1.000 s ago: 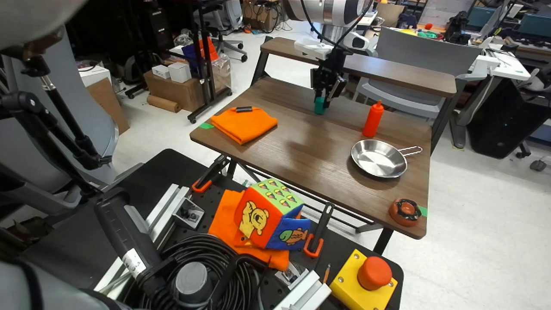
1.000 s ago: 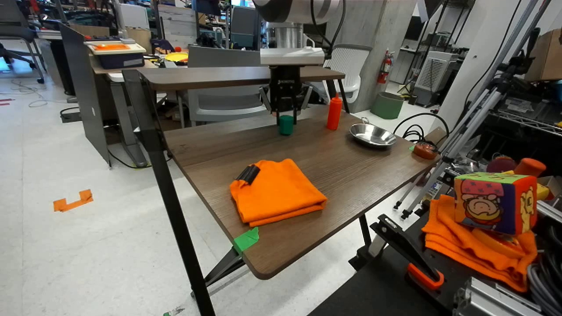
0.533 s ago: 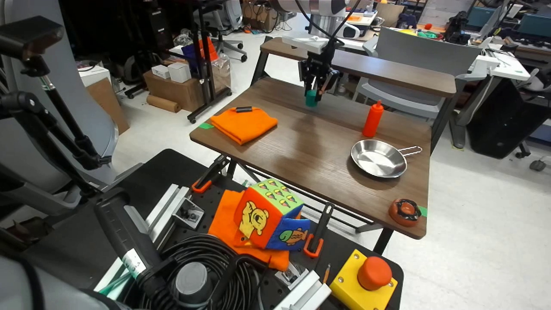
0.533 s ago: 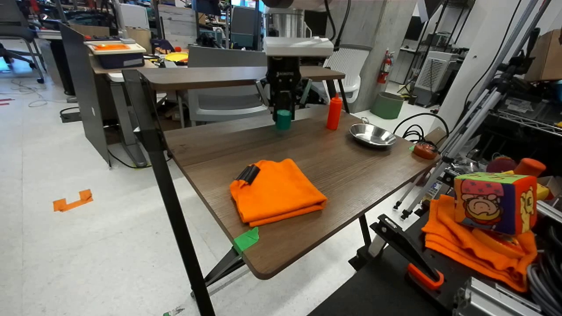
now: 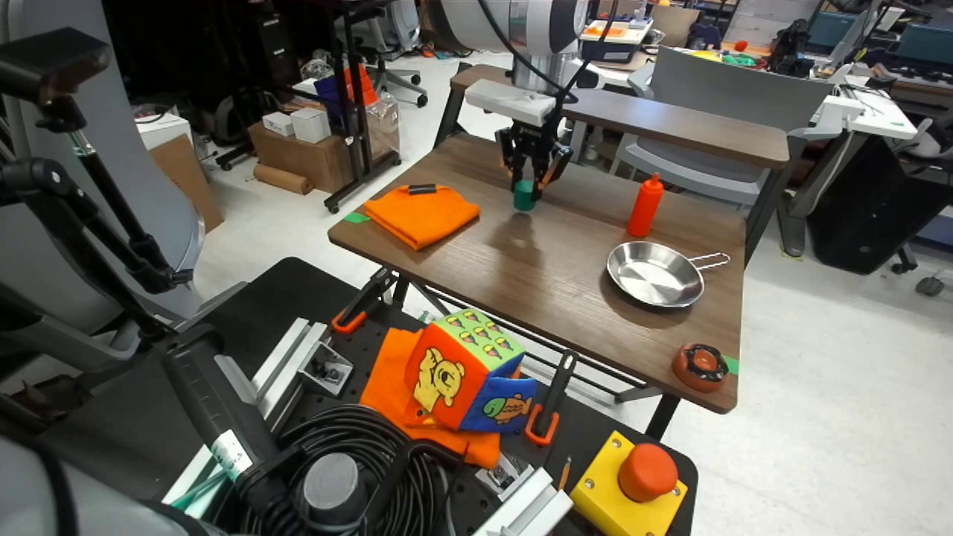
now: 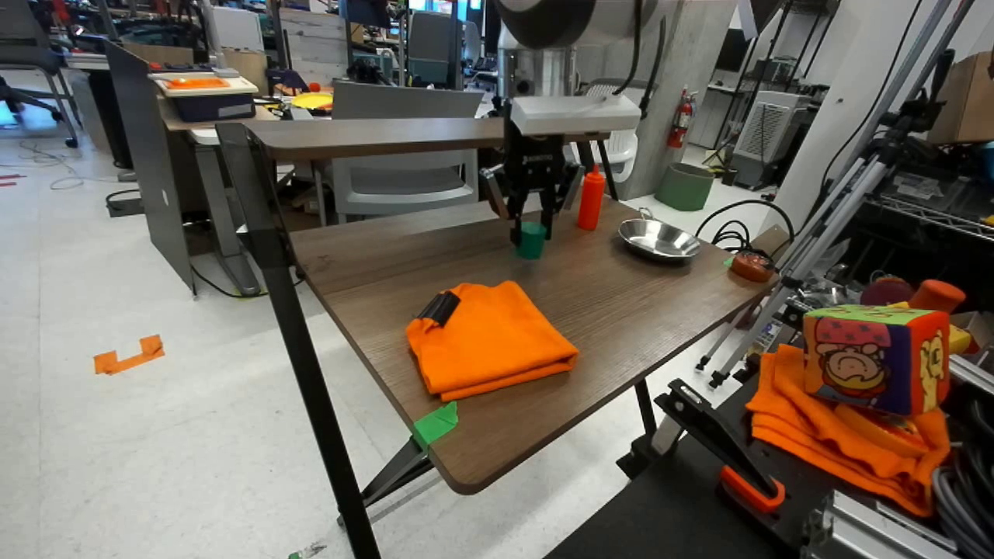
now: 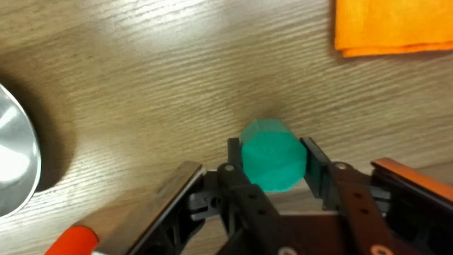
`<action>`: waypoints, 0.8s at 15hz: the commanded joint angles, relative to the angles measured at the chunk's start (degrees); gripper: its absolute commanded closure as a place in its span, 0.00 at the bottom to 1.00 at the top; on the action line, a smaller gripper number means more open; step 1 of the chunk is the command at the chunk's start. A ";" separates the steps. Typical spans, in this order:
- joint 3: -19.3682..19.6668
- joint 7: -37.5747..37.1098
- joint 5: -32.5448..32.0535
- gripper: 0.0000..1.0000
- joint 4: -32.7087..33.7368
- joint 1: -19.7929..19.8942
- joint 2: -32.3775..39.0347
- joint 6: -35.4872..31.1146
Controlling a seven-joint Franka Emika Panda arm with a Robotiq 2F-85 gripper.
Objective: Move the green block forward
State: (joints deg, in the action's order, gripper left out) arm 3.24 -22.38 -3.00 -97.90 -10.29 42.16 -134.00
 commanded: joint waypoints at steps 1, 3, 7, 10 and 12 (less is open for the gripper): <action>0.21 2.44 -1.12 0.81 -14.10 -0.04 -7.59 -6.65; 0.16 3.44 -1.27 0.81 -20.00 0.15 -10.67 -9.59; -0.25 5.63 -0.49 0.81 -31.91 1.40 -16.93 -16.49; 1.24 4.85 -1.67 0.81 -40.44 1.30 -20.43 -22.16; 2.43 4.12 -2.08 0.81 -42.28 1.23 -20.24 -23.68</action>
State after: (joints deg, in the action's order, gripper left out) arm 4.15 -18.10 -3.42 -133.50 -9.17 25.10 -153.00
